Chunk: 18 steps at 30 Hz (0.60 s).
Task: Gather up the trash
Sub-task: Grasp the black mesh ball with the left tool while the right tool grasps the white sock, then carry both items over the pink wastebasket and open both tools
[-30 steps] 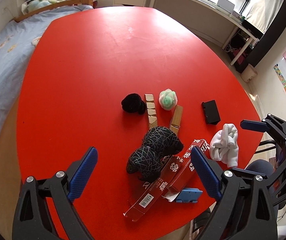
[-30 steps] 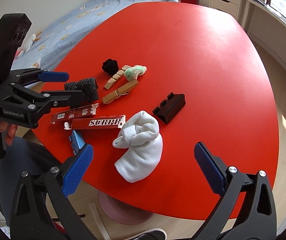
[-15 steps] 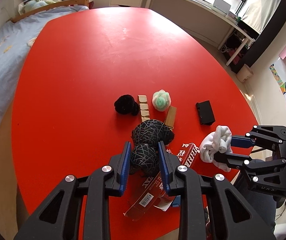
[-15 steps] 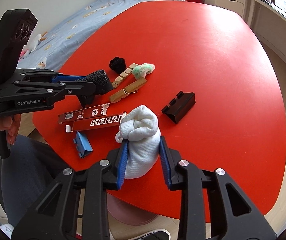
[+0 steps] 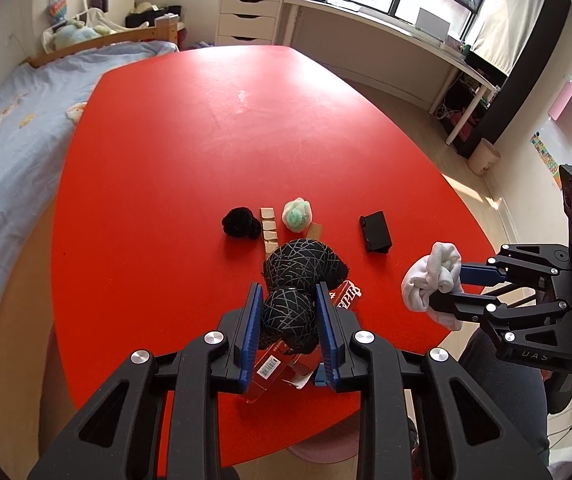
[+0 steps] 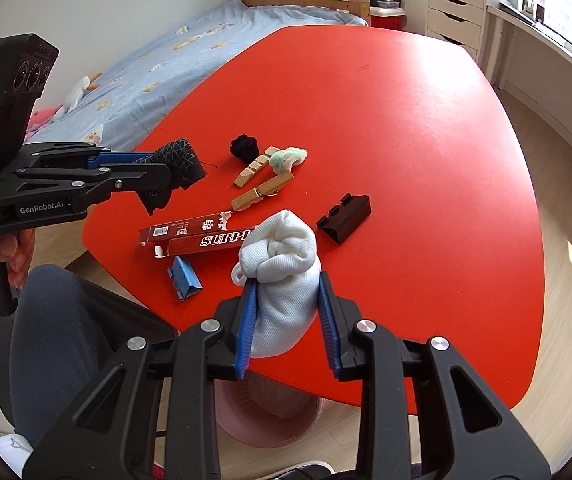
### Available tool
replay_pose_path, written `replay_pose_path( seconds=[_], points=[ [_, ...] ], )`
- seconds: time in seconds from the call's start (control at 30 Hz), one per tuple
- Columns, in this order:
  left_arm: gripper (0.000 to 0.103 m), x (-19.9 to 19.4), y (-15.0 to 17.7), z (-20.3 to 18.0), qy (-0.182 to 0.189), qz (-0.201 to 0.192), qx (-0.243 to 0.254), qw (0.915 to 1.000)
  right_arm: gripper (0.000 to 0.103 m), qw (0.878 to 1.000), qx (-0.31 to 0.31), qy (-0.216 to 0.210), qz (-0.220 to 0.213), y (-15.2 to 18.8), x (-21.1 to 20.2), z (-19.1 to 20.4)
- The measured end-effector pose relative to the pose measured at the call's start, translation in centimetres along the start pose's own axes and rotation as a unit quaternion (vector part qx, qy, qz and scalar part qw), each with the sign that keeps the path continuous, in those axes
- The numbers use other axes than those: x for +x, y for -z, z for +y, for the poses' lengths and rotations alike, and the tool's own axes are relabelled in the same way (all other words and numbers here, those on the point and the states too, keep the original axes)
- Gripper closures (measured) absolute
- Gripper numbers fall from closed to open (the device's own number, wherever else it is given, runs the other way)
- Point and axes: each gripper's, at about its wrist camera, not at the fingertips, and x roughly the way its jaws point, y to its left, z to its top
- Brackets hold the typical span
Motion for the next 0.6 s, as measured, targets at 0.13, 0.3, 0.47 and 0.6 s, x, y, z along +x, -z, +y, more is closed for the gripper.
replay_pose_path(
  seconds=[0.13,0.3,0.47,0.6],
  points=[
    [0.077,-2.0,1.3,-0.9,0.005,-0.013,0.0,0.9999,0.074,1.0,-0.01,-0.001,-0.012,0.7,-1.8,0.7],
    [0.077,-4.2,3.3,-2.2,0.011,-0.028,0.0,0.9995,0.074,0.999,-0.021,-0.003,-0.027,1.8,-4.0,1.8],
    [0.077,-5.6,5.2,-3.4,0.019,-0.033,0.001,0.9993,0.074,0.999,-0.03,-0.007,-0.037,3.0,-5.6,2.6],
    [0.077,-6.3,6.7,-4.1,0.028,-0.029,0.002,0.9992,0.074,0.998,-0.039,-0.011,-0.039,4.1,-6.7,3.3]
  ],
)
